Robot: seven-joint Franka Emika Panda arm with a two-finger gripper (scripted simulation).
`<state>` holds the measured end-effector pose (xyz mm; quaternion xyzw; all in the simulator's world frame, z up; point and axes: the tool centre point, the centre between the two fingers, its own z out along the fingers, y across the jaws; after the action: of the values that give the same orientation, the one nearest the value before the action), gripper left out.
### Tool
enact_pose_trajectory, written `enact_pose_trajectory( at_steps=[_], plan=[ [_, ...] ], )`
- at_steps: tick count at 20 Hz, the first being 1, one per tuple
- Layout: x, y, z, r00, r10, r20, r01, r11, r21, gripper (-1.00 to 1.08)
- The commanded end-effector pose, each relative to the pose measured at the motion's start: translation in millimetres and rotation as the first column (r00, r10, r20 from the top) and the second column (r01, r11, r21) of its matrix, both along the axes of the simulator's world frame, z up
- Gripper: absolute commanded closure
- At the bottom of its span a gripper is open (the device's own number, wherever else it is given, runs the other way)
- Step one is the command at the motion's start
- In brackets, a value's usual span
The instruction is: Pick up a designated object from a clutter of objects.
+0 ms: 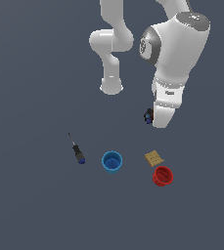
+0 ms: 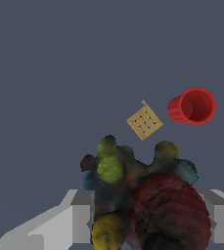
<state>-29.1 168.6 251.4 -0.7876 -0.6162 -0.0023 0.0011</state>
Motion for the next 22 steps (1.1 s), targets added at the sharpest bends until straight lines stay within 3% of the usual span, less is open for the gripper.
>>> enact_pose_trajectory(
  at_steps=[1, 11, 22],
  plan=[
    [9, 2, 24, 1.000, 0.000, 0.000, 0.000, 1.000, 0.000, 1.08],
    [41, 9, 98, 1.000, -0.001, -0.002, 0.001, 1.000, -0.003, 1.08],
    [57, 12, 130, 1.000, -0.002, -0.002, 0.002, 1.000, -0.005, 1.08]
  ],
)
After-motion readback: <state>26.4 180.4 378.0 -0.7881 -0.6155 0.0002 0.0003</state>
